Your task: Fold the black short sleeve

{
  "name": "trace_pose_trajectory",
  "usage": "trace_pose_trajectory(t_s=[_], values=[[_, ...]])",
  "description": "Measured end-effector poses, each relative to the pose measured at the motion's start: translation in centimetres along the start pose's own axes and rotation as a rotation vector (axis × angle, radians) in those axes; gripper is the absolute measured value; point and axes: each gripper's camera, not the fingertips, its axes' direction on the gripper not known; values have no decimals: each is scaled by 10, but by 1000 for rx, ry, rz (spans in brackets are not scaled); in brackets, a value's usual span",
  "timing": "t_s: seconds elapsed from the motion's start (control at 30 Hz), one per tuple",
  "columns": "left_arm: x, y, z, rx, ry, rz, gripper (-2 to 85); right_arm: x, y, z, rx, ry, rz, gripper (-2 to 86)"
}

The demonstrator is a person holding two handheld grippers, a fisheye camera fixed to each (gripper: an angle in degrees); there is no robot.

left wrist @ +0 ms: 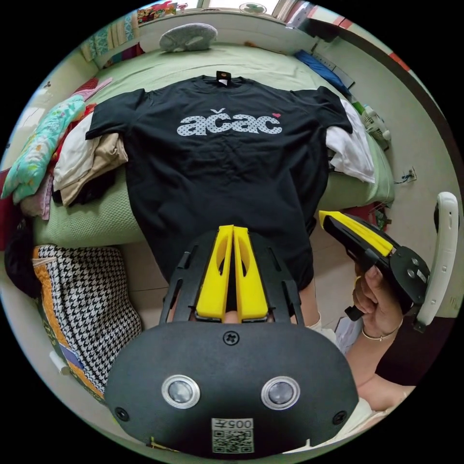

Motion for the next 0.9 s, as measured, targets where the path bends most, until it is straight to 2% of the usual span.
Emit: trace_pose_trajectory(t_s=[0.9], values=[[35,2,29,-15,-8,30,-3,12,11,4,-8,-51,7,-13]])
